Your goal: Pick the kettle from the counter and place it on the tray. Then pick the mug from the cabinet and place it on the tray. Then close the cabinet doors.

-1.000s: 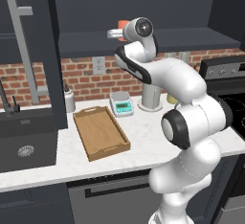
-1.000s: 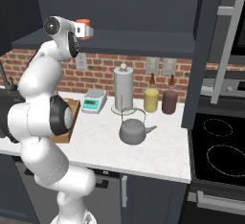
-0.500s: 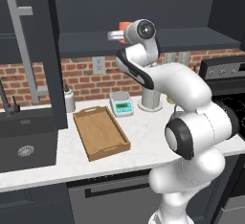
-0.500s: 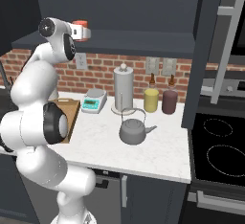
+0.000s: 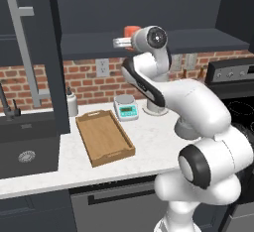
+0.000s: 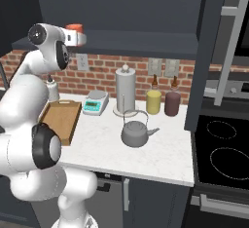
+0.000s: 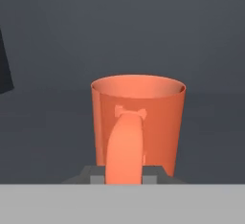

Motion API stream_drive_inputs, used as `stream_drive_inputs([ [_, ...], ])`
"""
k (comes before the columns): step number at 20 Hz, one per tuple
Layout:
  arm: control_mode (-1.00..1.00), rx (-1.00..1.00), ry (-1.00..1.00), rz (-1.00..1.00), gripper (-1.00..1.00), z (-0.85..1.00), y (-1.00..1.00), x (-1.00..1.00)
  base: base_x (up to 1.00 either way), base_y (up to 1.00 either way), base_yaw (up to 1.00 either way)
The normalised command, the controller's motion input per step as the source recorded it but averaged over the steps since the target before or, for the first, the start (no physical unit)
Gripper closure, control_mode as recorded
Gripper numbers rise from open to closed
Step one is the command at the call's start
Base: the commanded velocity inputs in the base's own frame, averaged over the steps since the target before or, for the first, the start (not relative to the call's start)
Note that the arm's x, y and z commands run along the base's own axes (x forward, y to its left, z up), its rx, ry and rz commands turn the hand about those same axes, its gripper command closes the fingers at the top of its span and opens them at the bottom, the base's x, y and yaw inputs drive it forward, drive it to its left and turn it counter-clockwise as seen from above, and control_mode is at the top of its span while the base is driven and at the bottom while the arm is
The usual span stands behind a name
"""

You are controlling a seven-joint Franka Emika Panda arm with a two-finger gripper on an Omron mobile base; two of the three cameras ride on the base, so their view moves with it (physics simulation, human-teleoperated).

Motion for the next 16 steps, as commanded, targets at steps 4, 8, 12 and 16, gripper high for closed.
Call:
stream_drive_inputs([
  [4, -1.00, 0.00, 0.00, 0.14, 1.00, -0.17, 0.00, -0.93, 0.00, 0.00, 0.00],
  [8, -1.00, 0.00, -0.01, 0.20, 1.00, -0.05, -0.10, -1.00, 0.00, 0.00, 0.00],
  [12, -1.00, 0.00, 0.00, 0.31, 1.00, -0.01, -0.13, -0.94, 0.00, 0.00, 0.00],
  [16, -1.00, -0.02, 0.03, 0.35, 1.00, -0.20, 0.00, -0.80, 0.00, 0.00, 0.00],
])
